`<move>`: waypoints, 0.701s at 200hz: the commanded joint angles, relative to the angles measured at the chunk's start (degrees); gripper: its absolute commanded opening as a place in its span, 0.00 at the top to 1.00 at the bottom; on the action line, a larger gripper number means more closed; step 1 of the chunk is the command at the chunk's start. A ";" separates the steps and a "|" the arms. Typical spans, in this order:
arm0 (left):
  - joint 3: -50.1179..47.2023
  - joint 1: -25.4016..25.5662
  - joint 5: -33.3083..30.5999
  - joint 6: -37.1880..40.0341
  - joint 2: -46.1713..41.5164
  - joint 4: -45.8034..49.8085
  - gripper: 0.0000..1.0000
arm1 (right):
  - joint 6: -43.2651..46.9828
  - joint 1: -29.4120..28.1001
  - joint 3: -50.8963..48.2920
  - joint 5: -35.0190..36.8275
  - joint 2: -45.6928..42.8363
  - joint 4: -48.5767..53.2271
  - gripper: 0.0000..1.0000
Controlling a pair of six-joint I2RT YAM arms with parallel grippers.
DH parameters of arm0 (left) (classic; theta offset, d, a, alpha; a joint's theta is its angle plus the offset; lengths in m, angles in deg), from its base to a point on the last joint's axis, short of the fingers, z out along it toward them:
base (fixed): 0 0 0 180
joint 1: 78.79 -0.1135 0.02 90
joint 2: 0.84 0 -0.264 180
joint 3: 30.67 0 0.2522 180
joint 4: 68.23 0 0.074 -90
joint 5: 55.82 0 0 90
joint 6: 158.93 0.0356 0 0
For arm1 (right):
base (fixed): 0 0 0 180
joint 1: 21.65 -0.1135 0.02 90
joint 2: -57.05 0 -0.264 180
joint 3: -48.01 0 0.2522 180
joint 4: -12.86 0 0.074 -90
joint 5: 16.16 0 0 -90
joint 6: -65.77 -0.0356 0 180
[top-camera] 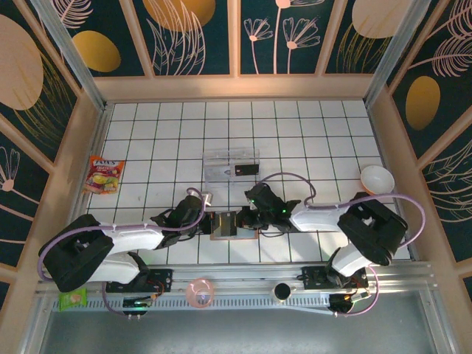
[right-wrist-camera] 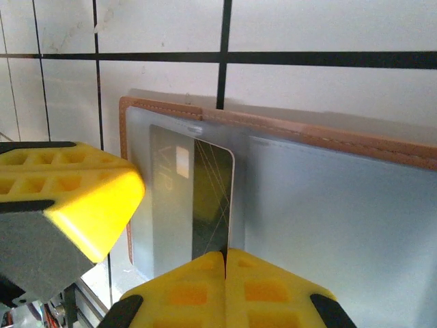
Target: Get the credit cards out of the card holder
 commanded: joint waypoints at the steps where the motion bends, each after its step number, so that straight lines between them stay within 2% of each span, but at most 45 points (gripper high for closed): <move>1: -0.17 -0.05 0.33 -0.36 0.24 1.17 1.00 | -0.30 -0.22 -0.67 5.18 -4.09 5.51 1.00; 62: 0.16 -0.05 0.33 -0.18 1.03 0.56 1.00 | 2.77 -3.19 5.32 12.72 -7.14 19.01 1.00; 140: 1.45 -0.02 0.51 1.56 2.60 0.34 1.00 | 5.53 -3.23 7.88 13.46 -7.66 25.80 1.00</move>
